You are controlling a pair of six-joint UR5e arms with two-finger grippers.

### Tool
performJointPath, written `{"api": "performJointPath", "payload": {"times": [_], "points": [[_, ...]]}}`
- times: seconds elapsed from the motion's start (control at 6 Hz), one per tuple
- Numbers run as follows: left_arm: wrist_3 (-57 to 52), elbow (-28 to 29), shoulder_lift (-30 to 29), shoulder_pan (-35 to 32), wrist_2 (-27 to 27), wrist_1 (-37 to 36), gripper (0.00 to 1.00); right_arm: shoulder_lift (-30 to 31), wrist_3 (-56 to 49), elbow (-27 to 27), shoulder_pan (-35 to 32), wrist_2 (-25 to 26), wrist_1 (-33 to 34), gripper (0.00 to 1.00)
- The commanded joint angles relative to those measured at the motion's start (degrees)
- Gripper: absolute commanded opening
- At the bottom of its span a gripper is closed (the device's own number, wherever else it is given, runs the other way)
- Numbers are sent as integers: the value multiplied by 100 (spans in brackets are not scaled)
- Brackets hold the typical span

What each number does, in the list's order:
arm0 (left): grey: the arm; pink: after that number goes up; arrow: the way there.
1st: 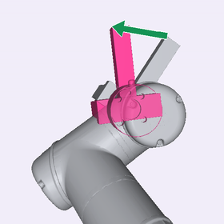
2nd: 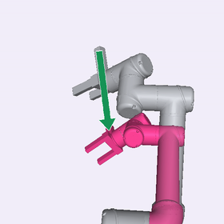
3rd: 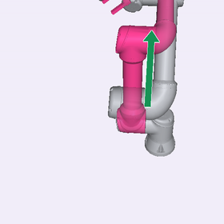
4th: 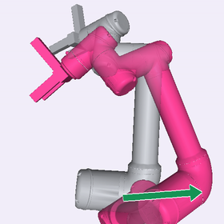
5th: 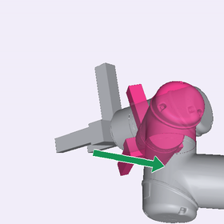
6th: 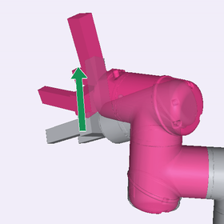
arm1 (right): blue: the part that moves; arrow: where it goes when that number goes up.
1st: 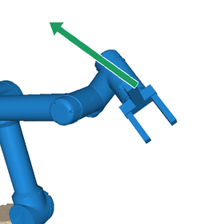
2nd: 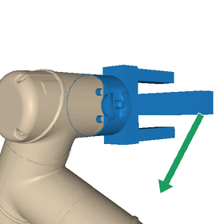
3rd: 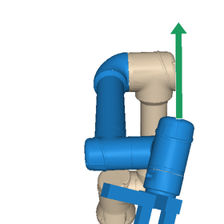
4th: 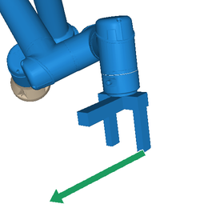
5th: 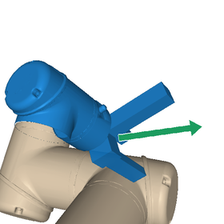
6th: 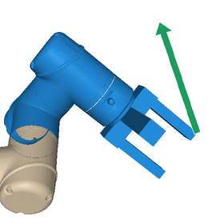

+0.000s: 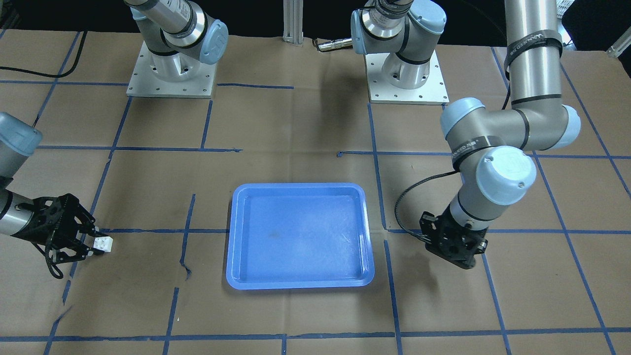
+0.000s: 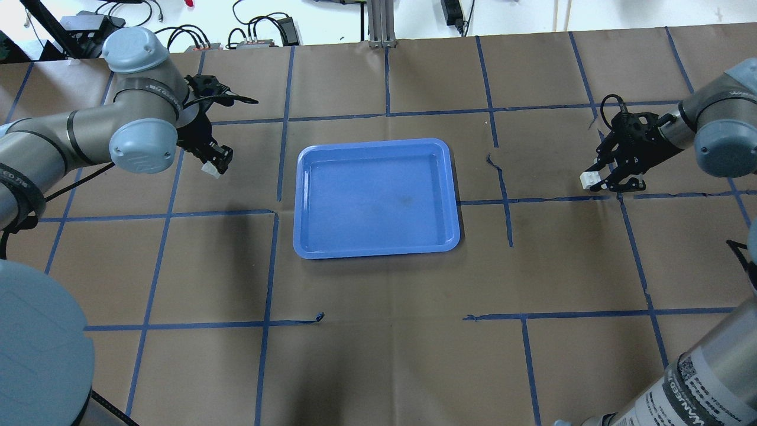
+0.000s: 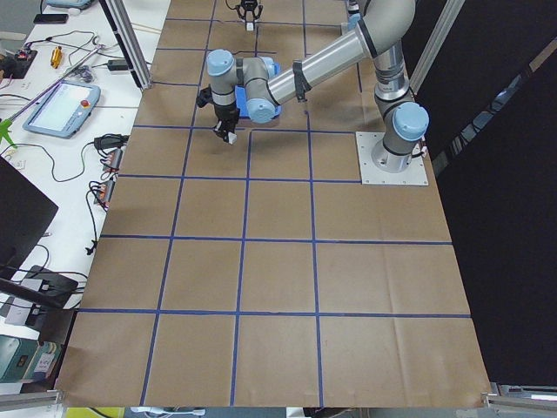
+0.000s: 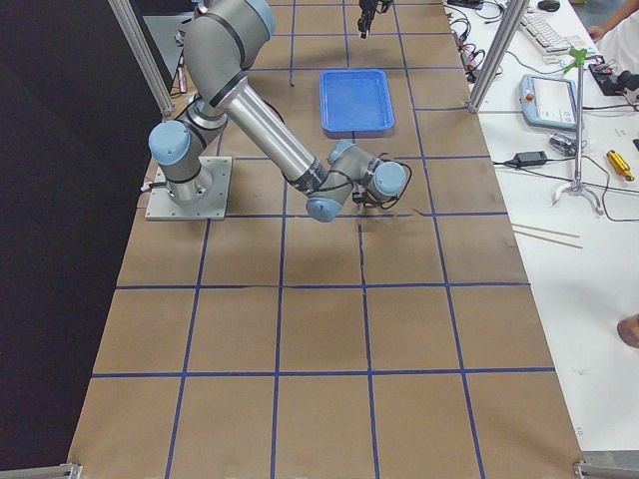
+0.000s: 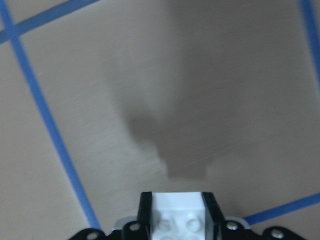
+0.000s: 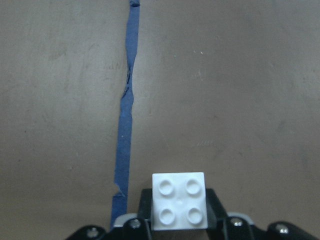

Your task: Assemble white blocks and place on blue tray

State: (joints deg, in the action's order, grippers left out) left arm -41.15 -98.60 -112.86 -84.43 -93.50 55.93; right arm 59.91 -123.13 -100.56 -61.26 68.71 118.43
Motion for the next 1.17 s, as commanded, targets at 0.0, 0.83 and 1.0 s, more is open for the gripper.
{"api": "performJointPath", "payload": {"times": [0.0, 0.83, 1.0], "points": [[-735, -324, 333, -799, -28, -3, 10, 12, 17, 54, 0, -33, 13, 30], [-3328, -810, 275, -1915, -204, -745, 0, 468, 43, 292, -78, -323, -92, 26], [-3277, -802, 99, -2180, -195, -776, 0, 495, 52, 291, -122, -663, -275, 26]]}}
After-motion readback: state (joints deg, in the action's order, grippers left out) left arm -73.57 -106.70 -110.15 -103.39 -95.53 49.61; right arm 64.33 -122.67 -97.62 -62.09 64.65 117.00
